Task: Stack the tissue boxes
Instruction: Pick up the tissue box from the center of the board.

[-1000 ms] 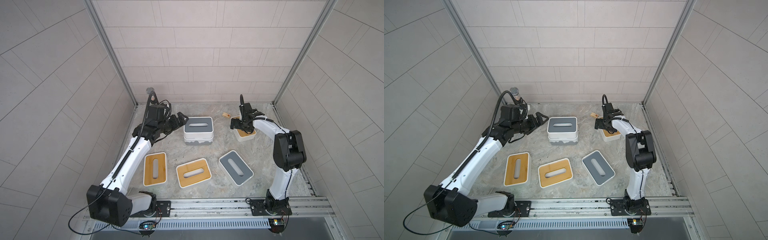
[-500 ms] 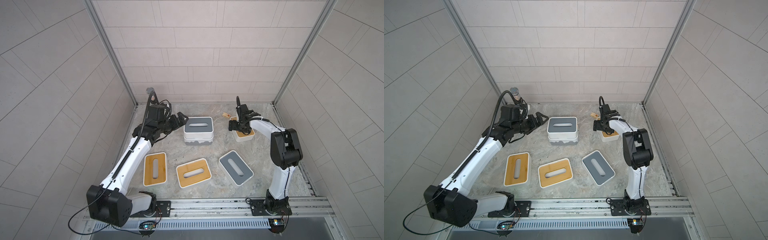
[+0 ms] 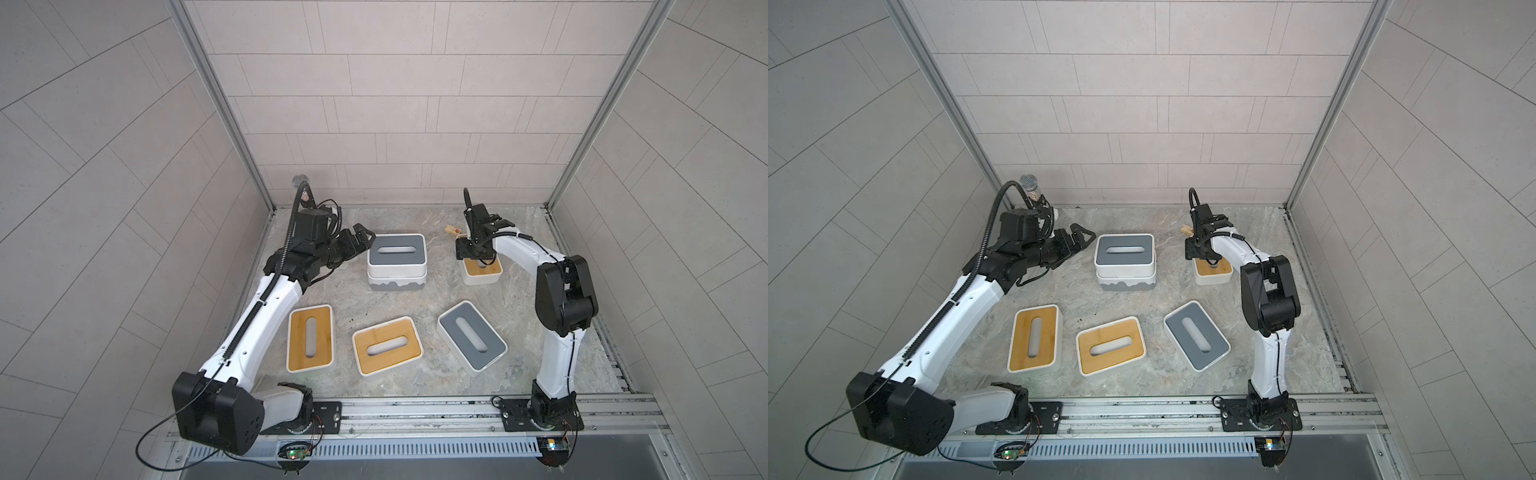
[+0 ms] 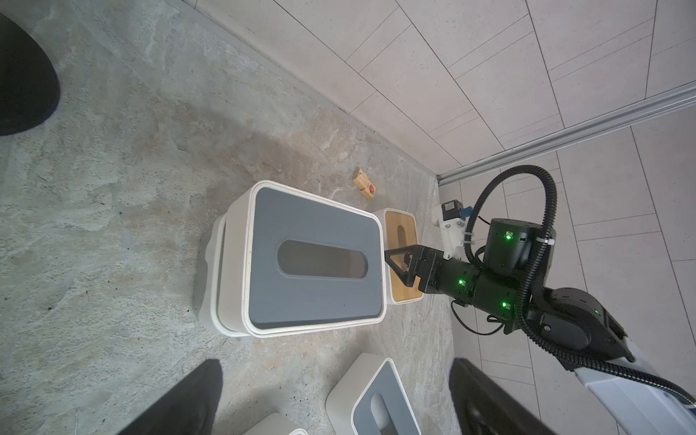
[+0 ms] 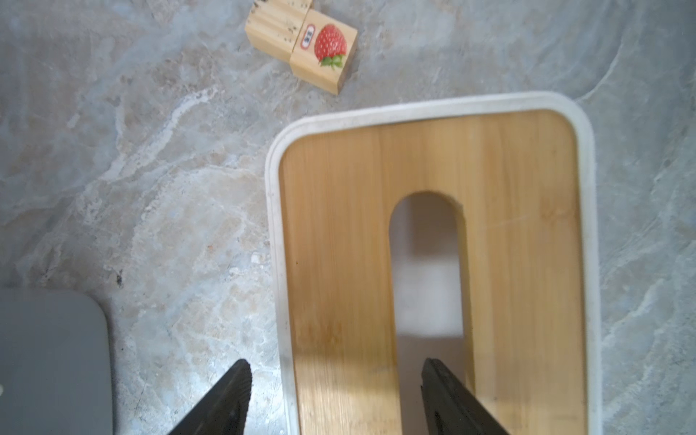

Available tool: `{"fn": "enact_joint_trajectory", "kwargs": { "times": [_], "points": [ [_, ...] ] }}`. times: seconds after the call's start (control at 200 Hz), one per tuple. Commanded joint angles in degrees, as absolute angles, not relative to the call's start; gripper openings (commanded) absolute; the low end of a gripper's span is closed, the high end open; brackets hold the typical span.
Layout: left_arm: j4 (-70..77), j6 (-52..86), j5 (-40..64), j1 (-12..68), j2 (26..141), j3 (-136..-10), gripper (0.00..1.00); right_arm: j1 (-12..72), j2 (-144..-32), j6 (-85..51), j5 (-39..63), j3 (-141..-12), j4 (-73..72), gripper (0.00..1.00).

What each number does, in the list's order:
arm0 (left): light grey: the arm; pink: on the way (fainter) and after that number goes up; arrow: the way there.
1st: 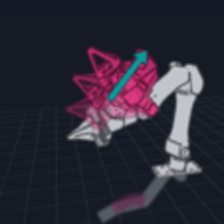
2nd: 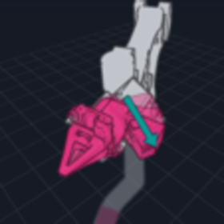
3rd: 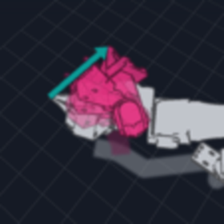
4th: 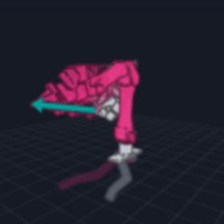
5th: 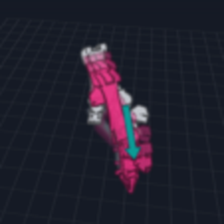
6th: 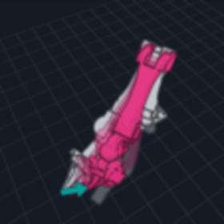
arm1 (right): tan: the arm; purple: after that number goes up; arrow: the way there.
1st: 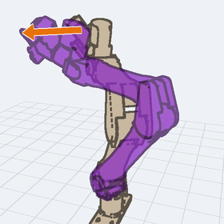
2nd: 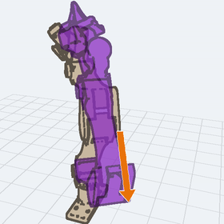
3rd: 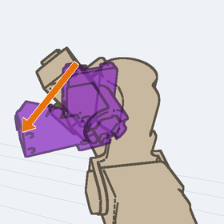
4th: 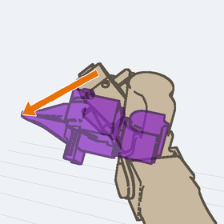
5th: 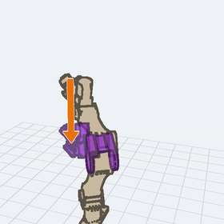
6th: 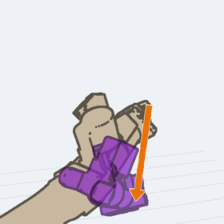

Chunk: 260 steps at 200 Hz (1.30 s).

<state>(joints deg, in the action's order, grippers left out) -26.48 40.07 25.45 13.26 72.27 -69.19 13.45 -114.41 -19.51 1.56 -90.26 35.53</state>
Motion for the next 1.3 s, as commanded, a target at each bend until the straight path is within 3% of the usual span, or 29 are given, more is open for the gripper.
{"fn": "enact_joint_trajectory", "kwargs": {
  "times": [0.0,0.32,0.756,1.296],
  "points": [
    [-26.17,40.14,24.52,13.06,70.58,-69.09,1.0,13.54,-116.35,-17.67,0.0,-91.66,38.79,0.72],
    [-26.8,40.09,23.55,13.27,70.02,-69.91,1.0,14.5,-119.97,-16.77,-0.42,-94.38,39.99,0.64],
    [-28.01,39.02,23.19,13.75,68.91,-72.48,1.0,14.5,-117.66,-15.64,-1.89,-94.35,40.4,0.41],
    [-26.54,39.32,25.66,13.78,65.13,-71.63,1.0,13.97,-97.96,-17.36,0.56,-83.47,38.14,0.38]
  ]
}}
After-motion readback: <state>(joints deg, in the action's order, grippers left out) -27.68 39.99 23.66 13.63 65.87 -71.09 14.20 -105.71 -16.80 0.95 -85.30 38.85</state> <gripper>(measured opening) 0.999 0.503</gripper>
